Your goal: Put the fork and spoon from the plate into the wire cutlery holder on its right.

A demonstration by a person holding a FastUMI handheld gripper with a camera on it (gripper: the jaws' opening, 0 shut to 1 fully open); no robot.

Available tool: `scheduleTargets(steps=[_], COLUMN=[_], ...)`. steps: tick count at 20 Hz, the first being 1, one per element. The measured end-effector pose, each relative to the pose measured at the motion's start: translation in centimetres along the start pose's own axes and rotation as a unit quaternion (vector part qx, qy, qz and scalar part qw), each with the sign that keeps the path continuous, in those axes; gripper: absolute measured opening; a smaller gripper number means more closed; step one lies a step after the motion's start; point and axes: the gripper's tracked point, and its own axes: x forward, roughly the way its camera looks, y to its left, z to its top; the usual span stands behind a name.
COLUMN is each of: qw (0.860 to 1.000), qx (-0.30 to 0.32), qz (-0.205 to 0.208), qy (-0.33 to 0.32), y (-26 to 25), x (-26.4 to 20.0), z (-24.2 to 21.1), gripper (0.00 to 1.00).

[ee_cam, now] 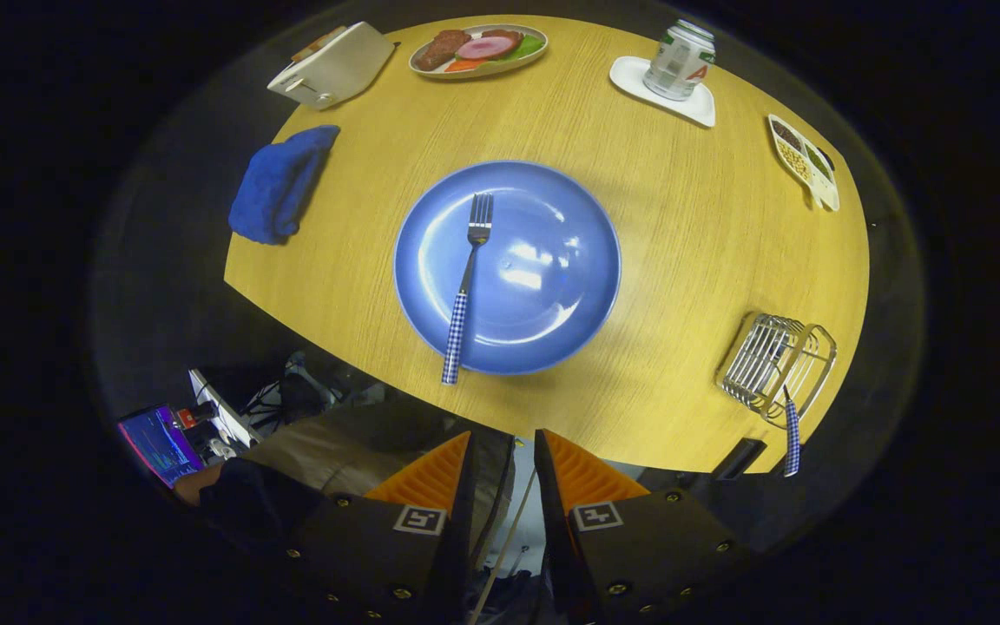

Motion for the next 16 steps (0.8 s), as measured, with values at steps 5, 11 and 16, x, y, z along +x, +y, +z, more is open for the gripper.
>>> scheduleTargets(steps=[5,11,16], qw=[1.000,1.000,1.000], qx=[0.005,0.013,0.003], qz=[0.010,-0.005,-0.011], qy=[-0.006,0.002,0.011], y=[2.3,3.0,4.0], x=[2.5,6.2,8.4], z=[2.8,5.1,5.9], gripper=[0.39,0.39,0.39])
